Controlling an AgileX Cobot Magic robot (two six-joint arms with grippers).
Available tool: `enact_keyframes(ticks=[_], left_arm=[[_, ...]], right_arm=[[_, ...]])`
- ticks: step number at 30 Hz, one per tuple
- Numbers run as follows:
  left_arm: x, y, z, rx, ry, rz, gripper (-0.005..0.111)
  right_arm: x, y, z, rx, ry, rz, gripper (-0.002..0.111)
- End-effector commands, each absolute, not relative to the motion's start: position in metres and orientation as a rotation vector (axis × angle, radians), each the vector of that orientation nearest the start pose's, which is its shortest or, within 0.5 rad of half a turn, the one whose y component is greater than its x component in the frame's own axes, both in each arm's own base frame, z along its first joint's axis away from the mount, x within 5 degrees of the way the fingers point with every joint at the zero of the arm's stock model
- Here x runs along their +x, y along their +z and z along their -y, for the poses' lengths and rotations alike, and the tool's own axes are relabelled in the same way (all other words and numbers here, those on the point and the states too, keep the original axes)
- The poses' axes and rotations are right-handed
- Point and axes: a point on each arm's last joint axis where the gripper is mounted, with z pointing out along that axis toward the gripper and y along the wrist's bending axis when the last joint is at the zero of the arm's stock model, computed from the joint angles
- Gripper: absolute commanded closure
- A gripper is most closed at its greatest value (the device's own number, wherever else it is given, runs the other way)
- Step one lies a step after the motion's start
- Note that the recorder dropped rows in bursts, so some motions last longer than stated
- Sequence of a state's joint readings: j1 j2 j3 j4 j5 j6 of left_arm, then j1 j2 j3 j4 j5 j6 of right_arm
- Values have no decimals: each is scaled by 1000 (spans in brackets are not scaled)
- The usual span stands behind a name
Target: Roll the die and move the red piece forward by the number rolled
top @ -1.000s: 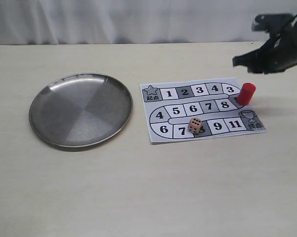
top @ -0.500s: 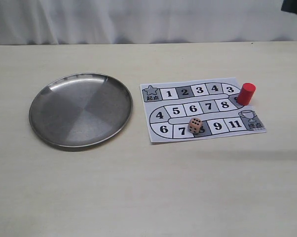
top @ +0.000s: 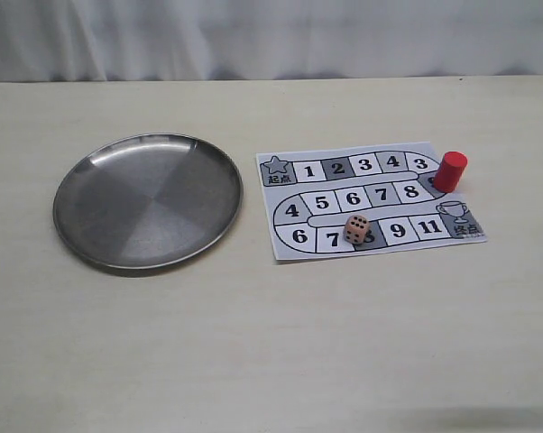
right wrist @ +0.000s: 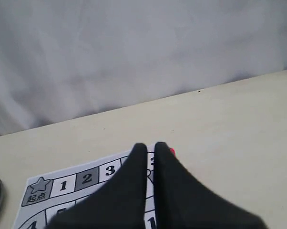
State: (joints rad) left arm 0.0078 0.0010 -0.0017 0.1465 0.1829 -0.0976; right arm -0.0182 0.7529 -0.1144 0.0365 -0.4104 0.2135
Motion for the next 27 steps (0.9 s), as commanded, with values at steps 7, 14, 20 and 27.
enact_keyframes(ticks=[7, 14, 20, 27], left_arm=[[56, 198, -2, 18, 53, -1655, 107], [56, 198, -2, 18, 53, -1655, 107], [56, 198, -2, 18, 53, -1655, 107], [56, 198, -2, 18, 53, -1655, 107]], right_arm=[[79, 204, 0, 187, 170, -1645, 104], [63, 193, 4, 242, 124, -1724, 104], [60, 197, 4, 207, 105, -1665, 104], [61, 198, 3, 282, 195, -1649, 104]])
